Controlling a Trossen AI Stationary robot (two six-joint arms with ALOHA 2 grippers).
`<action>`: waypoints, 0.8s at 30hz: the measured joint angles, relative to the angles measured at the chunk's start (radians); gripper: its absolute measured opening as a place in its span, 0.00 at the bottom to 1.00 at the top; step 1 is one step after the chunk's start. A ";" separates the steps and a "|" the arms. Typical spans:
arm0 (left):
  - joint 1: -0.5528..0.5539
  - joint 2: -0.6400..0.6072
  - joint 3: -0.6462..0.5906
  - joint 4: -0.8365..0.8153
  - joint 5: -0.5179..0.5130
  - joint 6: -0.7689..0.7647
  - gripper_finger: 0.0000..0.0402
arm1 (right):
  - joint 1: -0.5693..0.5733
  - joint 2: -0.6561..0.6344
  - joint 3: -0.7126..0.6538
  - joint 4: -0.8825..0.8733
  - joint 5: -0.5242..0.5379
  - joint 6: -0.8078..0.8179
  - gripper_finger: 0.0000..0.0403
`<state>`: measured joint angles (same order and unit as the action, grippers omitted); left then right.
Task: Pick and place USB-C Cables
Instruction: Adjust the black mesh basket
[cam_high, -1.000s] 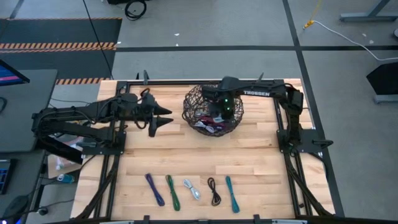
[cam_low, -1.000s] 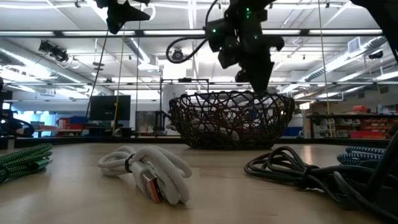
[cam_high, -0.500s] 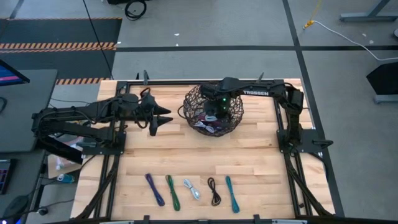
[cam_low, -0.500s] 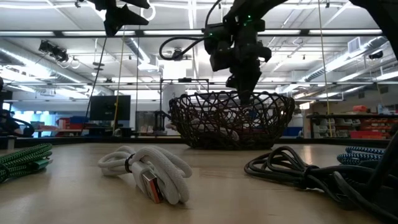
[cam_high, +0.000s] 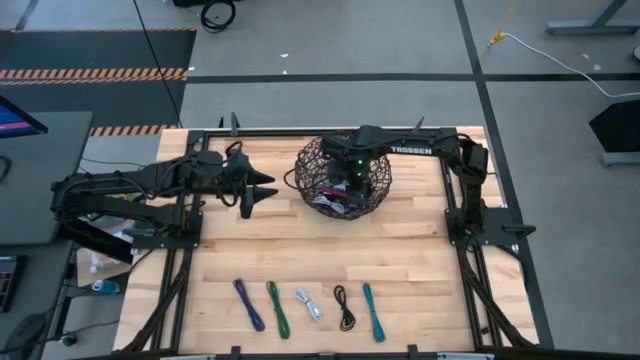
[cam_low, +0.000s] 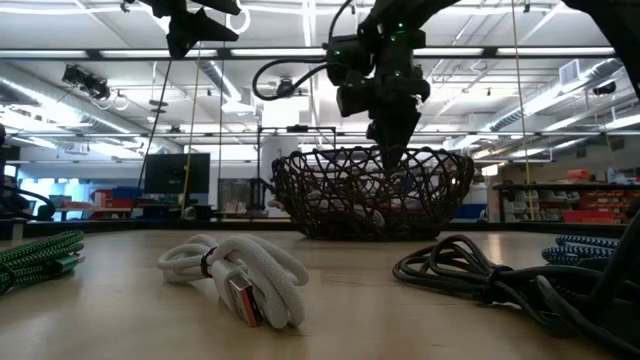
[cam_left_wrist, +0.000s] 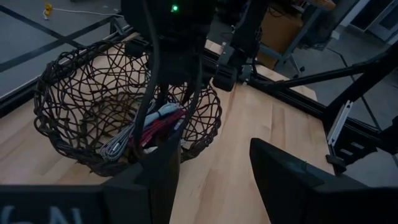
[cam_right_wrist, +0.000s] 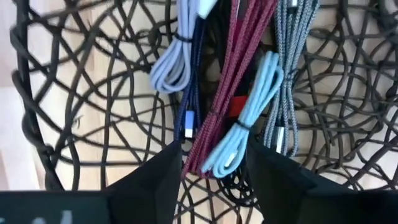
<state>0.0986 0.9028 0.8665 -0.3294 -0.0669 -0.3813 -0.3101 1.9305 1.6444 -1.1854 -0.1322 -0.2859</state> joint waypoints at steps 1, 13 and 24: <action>0.000 0.000 0.000 0.000 0.000 0.000 0.50 | 0.002 0.000 0.001 0.007 0.000 0.007 0.47; 0.000 0.000 0.000 -0.001 0.000 0.000 0.50 | 0.014 0.000 0.153 -0.001 0.001 0.048 0.47; 0.000 0.000 0.000 -0.004 0.005 -0.027 0.50 | -0.030 0.000 0.424 -0.121 0.059 0.156 0.47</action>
<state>0.0990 0.9028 0.8665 -0.3330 -0.0618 -0.4085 -0.3403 1.9301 2.0681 -1.3062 -0.0730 -0.1304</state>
